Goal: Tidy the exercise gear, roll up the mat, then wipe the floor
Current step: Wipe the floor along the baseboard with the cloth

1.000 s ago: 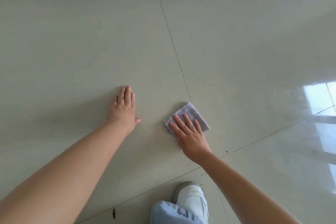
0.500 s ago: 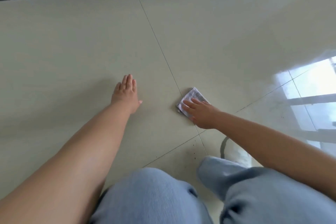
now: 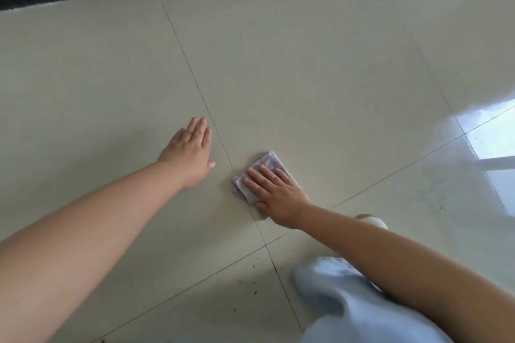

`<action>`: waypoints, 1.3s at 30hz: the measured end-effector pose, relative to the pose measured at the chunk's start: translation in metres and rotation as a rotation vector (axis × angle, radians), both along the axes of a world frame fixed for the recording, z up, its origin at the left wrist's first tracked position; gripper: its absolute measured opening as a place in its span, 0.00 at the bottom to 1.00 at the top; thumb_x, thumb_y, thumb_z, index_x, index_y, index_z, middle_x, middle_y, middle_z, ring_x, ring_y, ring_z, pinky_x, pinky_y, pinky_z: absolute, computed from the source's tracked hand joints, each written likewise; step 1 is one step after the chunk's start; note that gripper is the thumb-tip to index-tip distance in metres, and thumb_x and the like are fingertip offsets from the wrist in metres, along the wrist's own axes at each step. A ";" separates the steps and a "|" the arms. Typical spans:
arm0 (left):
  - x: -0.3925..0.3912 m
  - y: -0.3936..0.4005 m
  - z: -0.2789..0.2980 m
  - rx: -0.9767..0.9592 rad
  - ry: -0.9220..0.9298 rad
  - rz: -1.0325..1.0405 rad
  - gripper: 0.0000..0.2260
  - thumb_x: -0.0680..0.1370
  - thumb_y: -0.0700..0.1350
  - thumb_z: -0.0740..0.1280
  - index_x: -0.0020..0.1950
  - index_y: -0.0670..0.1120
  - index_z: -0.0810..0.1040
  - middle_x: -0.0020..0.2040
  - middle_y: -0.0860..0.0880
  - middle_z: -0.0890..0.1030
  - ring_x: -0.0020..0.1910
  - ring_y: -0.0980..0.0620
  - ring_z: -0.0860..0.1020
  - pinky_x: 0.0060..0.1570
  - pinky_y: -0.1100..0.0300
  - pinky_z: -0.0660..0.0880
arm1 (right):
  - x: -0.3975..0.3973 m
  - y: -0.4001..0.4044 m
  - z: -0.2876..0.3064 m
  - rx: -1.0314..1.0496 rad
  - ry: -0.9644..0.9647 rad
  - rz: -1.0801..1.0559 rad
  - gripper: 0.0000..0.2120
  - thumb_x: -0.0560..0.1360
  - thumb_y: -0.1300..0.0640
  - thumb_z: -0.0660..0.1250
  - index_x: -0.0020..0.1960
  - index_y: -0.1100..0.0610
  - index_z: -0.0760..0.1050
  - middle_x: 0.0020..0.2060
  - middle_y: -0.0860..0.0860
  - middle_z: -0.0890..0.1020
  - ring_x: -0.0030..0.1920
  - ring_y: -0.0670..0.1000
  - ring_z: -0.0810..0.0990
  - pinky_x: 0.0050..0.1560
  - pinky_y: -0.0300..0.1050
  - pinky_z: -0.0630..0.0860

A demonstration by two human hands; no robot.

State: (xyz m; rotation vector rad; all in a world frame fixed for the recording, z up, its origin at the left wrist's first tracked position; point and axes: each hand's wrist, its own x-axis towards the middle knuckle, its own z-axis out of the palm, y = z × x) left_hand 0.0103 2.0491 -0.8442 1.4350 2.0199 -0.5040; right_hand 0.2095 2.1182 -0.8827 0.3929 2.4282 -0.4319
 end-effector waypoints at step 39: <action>0.088 0.119 -0.027 -0.016 0.057 0.452 0.28 0.83 0.49 0.50 0.77 0.39 0.45 0.78 0.42 0.41 0.78 0.46 0.43 0.75 0.52 0.47 | -0.004 0.196 -0.034 0.053 0.209 -0.486 0.30 0.76 0.45 0.39 0.76 0.50 0.51 0.77 0.49 0.52 0.77 0.55 0.49 0.75 0.55 0.45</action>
